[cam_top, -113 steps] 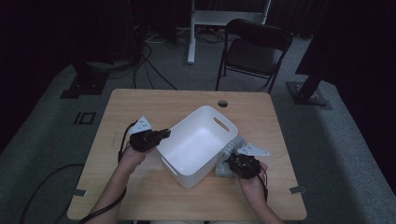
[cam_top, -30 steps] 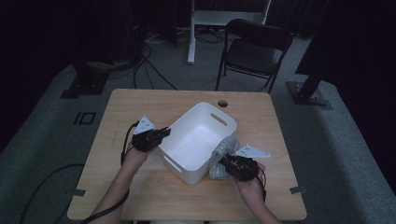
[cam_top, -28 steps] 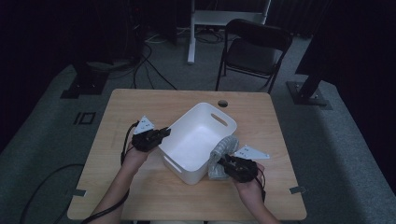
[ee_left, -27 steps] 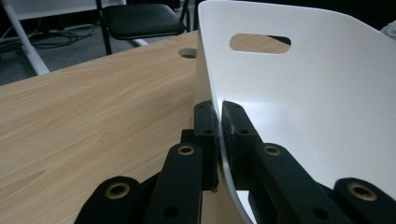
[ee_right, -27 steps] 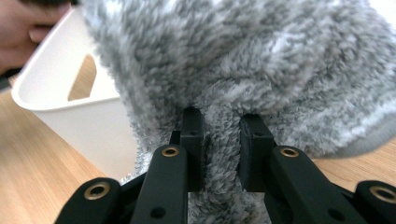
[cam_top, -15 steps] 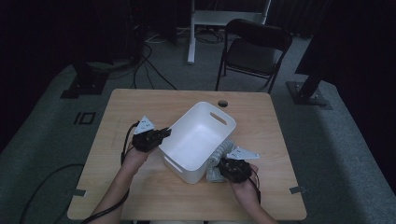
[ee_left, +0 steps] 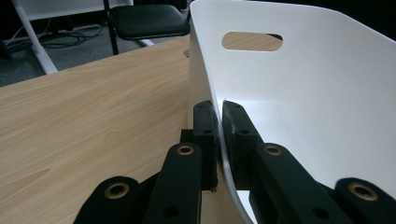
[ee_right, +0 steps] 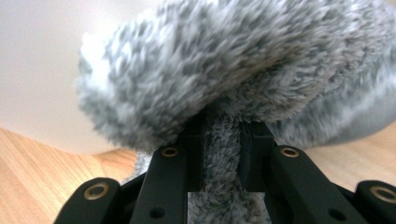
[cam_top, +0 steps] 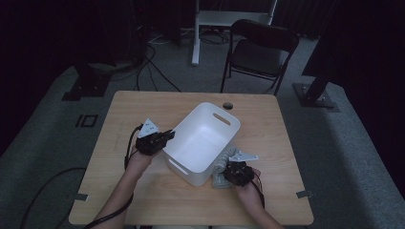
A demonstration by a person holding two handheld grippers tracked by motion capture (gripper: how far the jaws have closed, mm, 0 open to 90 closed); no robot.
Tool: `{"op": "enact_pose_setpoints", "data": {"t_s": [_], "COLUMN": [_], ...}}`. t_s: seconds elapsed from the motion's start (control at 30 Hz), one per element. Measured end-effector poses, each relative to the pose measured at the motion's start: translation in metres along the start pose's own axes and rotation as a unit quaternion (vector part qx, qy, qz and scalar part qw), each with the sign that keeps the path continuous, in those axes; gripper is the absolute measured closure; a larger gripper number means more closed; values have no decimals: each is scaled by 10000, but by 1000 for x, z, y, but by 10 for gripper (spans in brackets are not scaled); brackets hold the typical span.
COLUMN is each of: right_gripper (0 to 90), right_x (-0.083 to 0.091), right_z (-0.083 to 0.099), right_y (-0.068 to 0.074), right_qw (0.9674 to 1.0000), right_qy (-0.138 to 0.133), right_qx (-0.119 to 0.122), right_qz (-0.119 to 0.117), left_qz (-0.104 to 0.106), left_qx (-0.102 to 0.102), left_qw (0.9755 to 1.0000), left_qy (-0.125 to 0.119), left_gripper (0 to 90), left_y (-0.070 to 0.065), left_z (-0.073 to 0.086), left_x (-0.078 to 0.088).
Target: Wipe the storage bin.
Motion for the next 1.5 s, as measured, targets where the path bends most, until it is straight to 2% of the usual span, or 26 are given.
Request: {"op": "enact_pose_setpoints", "data": {"t_s": [0.1, 0.2, 0.3, 0.43, 0.57, 0.63, 0.7, 0.77, 1.1, 1.5], "right_gripper": [752, 752, 752, 753, 752, 753, 754, 754, 754, 753], "right_x": [-2, 5, 23, 53, 68, 65, 61, 57, 38, 20], "right_z": [1, -2, -14, -30, -37, -37, -37, -36, -24, -12], "right_y": [-1, 0, 2, 14, 28, 32, 33, 34, 26, 17], "right_qw": [10000, 9999, 9988, 9949, 9913, 9914, 9919, 9928, 9970, 9991], "right_qy": [56, -48, -415, -957, -1236, -1210, -1185, -1083, -686, -353], "right_qx": [7, -80, -51, 133, 292, 418, 370, 460, 291, 208], "right_qz": [21, -87, -242, -300, -345, -262, -281, -218, -202, -123], "left_qz": [-25, -46, -84, -66, -44, 27, 72, 116, 86, 33], "left_qx": [-5, 5, -3, 11, 37, 75, 73, 90, 43, 12], "left_qw": [10000, 10000, 10000, 10000, 10000, 10000, 9999, 9999, 9999, 10000], "left_qy": [2, 2, 11, 9, 12, 17, 24, 11, 32, 24], "left_gripper": [848, 848, 848, 849, 852, 851, 851, 851, 849, 847], "left_y": [0, 0, 0, 0, 0, 0, 1, 1, 1, 0], "left_z": [0, 0, 0, 0, 0, 0, 0, 0, 0, -1], "left_x": [0, 0, 0, 0, 0, 0, 0, 0, 0, -1]}}
Point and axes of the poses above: each handheld gripper's, and its own axes: x roughly backward along the jaws, z roughly out of its underside, y roughly to its left, the point moved 2 cm from there along -x, roughly forward along the jaws, and after that the axes turned 2 degrees about -y, right-handed, at the moved point
